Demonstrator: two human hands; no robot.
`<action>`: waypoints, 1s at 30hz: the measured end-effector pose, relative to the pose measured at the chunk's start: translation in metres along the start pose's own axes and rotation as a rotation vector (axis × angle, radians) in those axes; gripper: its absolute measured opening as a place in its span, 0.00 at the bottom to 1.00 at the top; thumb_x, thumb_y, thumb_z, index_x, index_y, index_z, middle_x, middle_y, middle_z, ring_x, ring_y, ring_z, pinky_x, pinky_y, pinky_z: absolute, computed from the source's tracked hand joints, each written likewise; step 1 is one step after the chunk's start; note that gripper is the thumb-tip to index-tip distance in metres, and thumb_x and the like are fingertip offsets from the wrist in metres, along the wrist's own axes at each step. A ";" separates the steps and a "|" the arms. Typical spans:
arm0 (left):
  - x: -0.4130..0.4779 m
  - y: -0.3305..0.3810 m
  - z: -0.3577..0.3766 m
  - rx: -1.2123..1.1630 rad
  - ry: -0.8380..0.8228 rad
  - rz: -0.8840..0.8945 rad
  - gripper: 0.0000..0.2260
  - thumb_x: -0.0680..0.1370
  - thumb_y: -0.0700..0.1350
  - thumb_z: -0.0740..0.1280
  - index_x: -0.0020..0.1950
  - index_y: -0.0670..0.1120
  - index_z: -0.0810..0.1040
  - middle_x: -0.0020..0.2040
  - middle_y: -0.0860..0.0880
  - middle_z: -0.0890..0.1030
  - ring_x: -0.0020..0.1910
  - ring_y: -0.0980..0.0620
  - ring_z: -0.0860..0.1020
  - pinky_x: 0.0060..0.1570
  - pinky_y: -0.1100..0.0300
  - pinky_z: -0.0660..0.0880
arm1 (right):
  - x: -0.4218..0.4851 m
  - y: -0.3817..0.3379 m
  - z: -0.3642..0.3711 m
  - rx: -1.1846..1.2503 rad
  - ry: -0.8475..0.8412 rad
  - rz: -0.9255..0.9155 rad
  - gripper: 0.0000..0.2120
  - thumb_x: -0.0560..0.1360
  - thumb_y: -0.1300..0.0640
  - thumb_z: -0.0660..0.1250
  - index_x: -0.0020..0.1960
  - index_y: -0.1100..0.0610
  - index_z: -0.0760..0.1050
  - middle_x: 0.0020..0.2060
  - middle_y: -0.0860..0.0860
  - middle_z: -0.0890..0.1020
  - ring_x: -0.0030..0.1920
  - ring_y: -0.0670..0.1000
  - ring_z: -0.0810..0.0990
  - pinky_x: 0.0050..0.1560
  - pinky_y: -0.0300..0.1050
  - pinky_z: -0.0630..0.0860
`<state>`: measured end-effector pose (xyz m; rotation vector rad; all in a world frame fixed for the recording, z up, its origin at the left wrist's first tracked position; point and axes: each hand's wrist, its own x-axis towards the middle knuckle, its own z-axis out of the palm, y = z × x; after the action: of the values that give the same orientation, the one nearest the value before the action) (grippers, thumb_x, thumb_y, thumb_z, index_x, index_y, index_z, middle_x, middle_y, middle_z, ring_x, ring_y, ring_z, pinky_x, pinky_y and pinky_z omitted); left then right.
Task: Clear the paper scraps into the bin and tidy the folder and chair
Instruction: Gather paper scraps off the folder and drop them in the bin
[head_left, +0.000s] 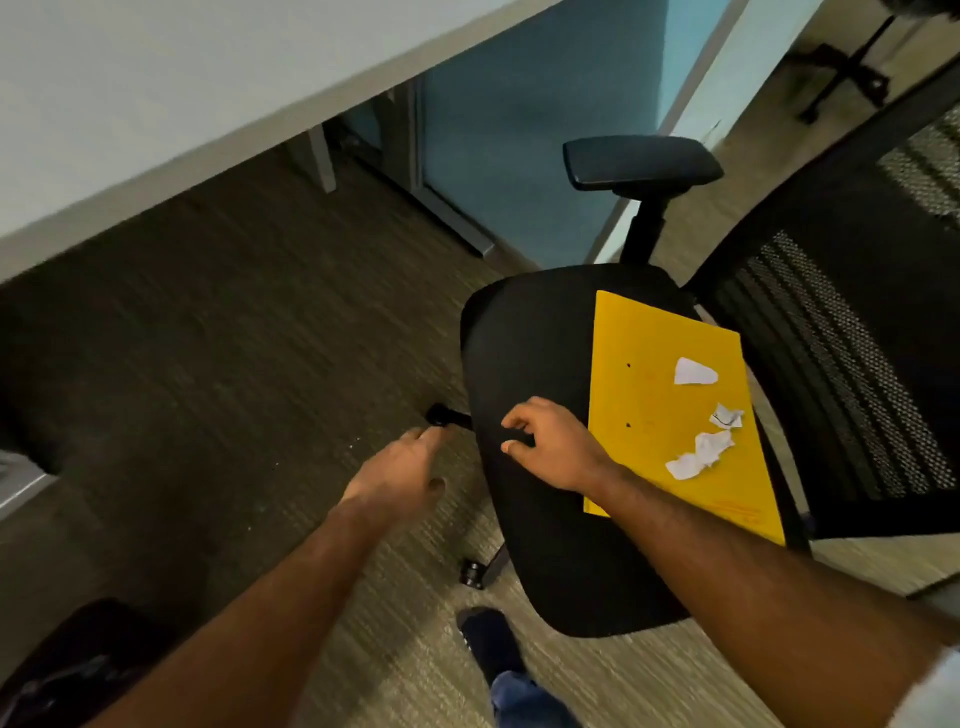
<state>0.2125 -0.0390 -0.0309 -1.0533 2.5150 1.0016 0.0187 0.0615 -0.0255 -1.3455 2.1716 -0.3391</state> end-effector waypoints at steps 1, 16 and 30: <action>0.007 0.013 0.001 0.021 0.001 0.034 0.28 0.76 0.46 0.69 0.74 0.53 0.63 0.71 0.48 0.70 0.68 0.48 0.72 0.65 0.51 0.73 | 0.000 0.008 -0.005 0.038 0.035 0.027 0.16 0.73 0.53 0.72 0.59 0.53 0.77 0.54 0.48 0.78 0.52 0.44 0.77 0.55 0.41 0.76; 0.093 0.163 0.048 0.180 -0.055 0.452 0.26 0.78 0.48 0.67 0.75 0.53 0.62 0.69 0.49 0.69 0.67 0.48 0.70 0.60 0.49 0.74 | 0.007 0.136 -0.088 0.122 0.262 0.079 0.13 0.73 0.56 0.72 0.57 0.56 0.79 0.53 0.52 0.80 0.49 0.43 0.74 0.44 0.32 0.68; 0.134 0.250 0.131 0.116 -0.120 0.265 0.39 0.70 0.62 0.72 0.75 0.49 0.60 0.69 0.43 0.64 0.58 0.40 0.78 0.50 0.47 0.79 | -0.008 0.273 -0.127 -0.083 0.041 0.483 0.26 0.67 0.44 0.76 0.60 0.54 0.73 0.62 0.58 0.72 0.59 0.59 0.75 0.58 0.50 0.74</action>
<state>-0.0643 0.1038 -0.0620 -0.6204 2.6222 0.9394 -0.2539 0.1860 -0.0515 -0.8164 2.4760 -0.0895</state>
